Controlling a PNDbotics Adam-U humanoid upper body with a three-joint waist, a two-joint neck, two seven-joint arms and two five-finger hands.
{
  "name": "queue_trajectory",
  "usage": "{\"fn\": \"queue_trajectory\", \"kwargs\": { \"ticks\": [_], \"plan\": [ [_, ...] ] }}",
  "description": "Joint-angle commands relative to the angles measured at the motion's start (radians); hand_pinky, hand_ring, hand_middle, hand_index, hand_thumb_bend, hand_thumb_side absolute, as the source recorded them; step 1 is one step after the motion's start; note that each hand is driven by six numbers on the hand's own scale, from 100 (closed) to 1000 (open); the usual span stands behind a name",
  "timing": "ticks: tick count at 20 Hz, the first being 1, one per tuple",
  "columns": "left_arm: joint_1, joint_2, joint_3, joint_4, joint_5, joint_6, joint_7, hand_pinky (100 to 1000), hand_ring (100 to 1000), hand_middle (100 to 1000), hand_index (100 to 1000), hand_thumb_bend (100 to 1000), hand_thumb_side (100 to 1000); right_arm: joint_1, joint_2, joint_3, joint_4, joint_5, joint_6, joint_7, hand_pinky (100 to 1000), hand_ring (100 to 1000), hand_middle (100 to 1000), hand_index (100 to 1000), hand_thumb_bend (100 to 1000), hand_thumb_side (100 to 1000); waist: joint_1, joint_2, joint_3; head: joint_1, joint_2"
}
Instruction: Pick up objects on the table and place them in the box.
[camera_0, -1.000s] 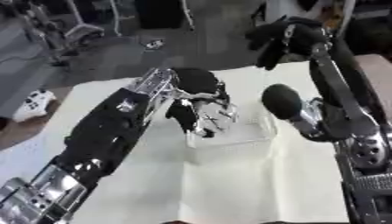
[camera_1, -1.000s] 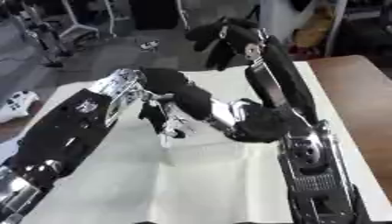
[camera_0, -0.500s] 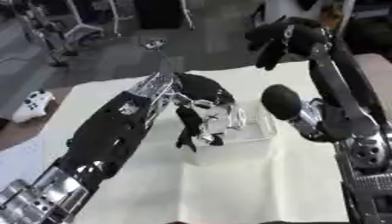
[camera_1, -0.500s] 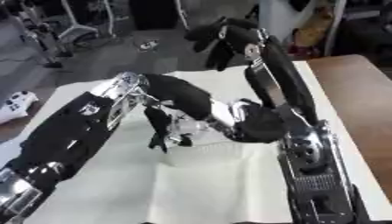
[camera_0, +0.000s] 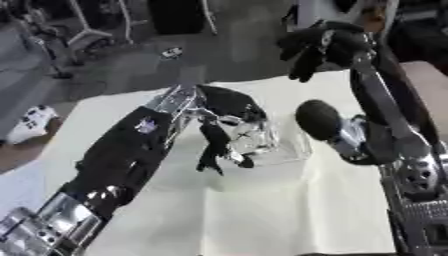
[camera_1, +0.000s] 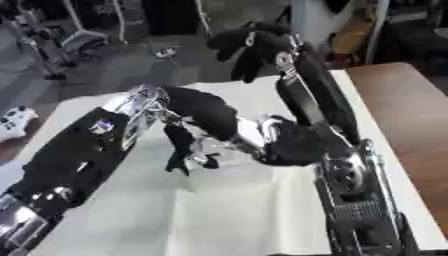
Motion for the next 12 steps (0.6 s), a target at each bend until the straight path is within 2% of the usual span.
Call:
{"fn": "queue_trajectory", "kwargs": {
  "ticks": [1,3,6,7,8,9,10,11,12],
  "plan": [
    [-0.034,-0.011,0.066,0.033,-0.080,0.032,0.004,1000,1000,995,1000,674,1000,-0.026,0.022,0.004,-0.007,-0.006,-0.011,-0.002,457,500,591,764,701,1000,-0.002,-0.007,-0.010,0.026,-0.024],
    [-0.043,-0.021,0.096,0.059,-0.128,0.054,0.020,1000,1000,1000,1000,852,1000,-0.028,0.032,0.006,-0.007,-0.008,-0.015,-0.005,457,500,592,765,699,1000,0.001,-0.003,-0.020,0.038,-0.026],
    [-0.054,-0.019,0.127,0.068,-0.179,0.069,0.056,1000,1000,1000,1000,851,1000,-0.026,0.038,0.006,-0.007,-0.008,-0.018,-0.008,457,500,592,765,697,1000,0.005,-0.003,-0.025,0.046,-0.024],
    [-0.051,-0.005,0.133,0.047,-0.176,0.068,0.094,1000,1000,960,959,680,1000,-0.023,0.038,0.005,-0.007,-0.007,-0.016,-0.008,456,499,592,766,698,1000,0.007,-0.006,-0.022,0.043,-0.020],
    [-0.039,0.019,0.133,0.012,-0.162,0.070,0.147,1000,997,950,955,599,1000,-0.020,0.035,0.004,-0.007,-0.005,-0.014,-0.008,456,499,592,766,698,1000,0.010,-0.008,-0.017,0.038,-0.015],
    [-0.018,0.047,0.130,-0.026,-0.137,0.078,0.201,1000,967,931,946,438,1000,-0.017,0.032,0.003,-0.007,-0.004,-0.012,-0.008,457,499,592,765,696,1000,0.012,-0.011,-0.010,0.033,-0.009],
    [0.009,0.077,0.122,-0.071,-0.104,0.092,0.253,1000,907,885,901,348,1000,-0.015,0.027,0.002,-0.007,-0.002,-0.011,-0.009,457,499,592,765,697,1000,0.015,-0.014,-0.005,0.029,-0.003],
    [0.042,0.108,0.115,-0.115,-0.060,0.109,0.299,838,787,797,822,214,1000,-0.013,0.022,0.001,-0.007,0.000,-0.009,-0.009,457,500,591,764,697,1000,0.017,-0.017,0.001,0.028,0.007],
    [0.083,0.141,0.105,-0.160,0.000,0.128,0.337,602,610,666,702,124,1000,-0.011,0.016,0.000,-0.007,0.003,-0.008,-0.009,457,500,591,763,698,1000,0.019,-0.019,0.008,0.029,0.017]
  ]
}}
